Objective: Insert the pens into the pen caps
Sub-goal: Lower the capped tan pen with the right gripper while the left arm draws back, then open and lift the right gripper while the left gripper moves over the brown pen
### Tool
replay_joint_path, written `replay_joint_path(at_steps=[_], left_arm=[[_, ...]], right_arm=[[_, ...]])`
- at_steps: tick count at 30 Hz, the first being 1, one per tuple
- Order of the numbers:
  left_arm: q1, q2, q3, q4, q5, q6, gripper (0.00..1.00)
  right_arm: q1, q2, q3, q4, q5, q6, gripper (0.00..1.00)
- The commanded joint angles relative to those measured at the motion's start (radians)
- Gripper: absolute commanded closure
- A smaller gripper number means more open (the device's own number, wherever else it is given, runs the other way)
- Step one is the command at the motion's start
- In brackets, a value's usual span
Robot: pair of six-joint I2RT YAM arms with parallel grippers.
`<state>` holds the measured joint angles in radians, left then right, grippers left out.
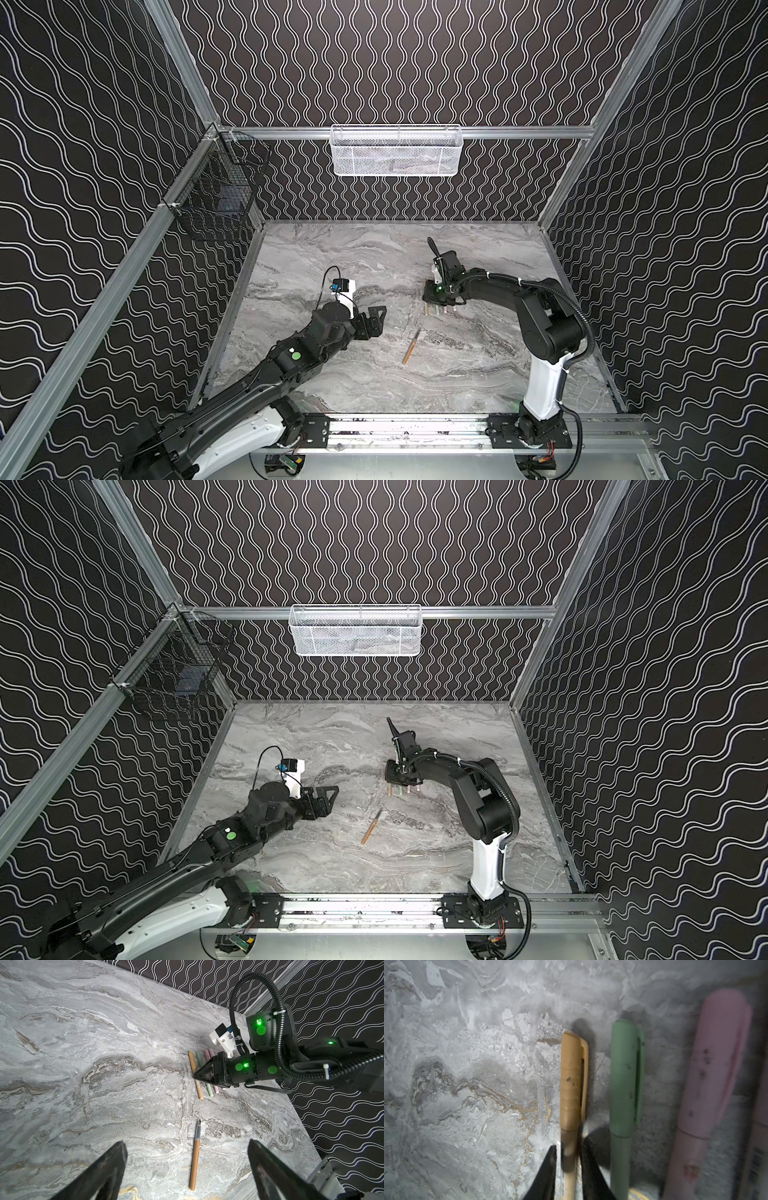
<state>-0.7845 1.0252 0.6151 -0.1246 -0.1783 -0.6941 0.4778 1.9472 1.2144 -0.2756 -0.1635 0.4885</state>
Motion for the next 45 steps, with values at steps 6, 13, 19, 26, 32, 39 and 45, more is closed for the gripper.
replay_joint_path(at_steps=[6, 13, 19, 26, 32, 39, 45], left_arm=[[0.001, 0.049, 0.082, 0.024, 0.135, 0.145, 0.05], [0.002, 0.044, 0.123, -0.033, 0.041, 0.186, 0.01], [0.001, -0.003, 0.112, -0.003, -0.029, 0.226, 0.02], [0.002, 0.058, 0.203, -0.188, -0.099, 0.235, 0.01], [0.001, 0.17, 0.249, -0.288, -0.049, 0.269, 0.01], [-0.137, 0.409, 0.369, -0.442, -0.033, 0.333, 0.44], [-0.251, 0.598, 0.457, -0.485, 0.002, 0.357, 0.57]], right_arm=[[0.003, -0.161, -0.019, 0.026, -0.077, 0.013, 0.63], [0.004, -0.337, -0.055, 0.015, -0.068, -0.014, 0.59], [0.003, -0.538, -0.206, 0.08, -0.009, -0.038, 0.57], [-0.001, -0.737, -0.41, 0.178, 0.134, -0.059, 0.5], [-0.01, -0.792, -0.452, 0.156, 0.151, -0.05, 0.49], [-0.012, -0.834, -0.495, 0.186, 0.084, -0.074, 0.72], [-0.011, -0.817, -0.462, 0.137, 0.083, -0.078, 0.96]])
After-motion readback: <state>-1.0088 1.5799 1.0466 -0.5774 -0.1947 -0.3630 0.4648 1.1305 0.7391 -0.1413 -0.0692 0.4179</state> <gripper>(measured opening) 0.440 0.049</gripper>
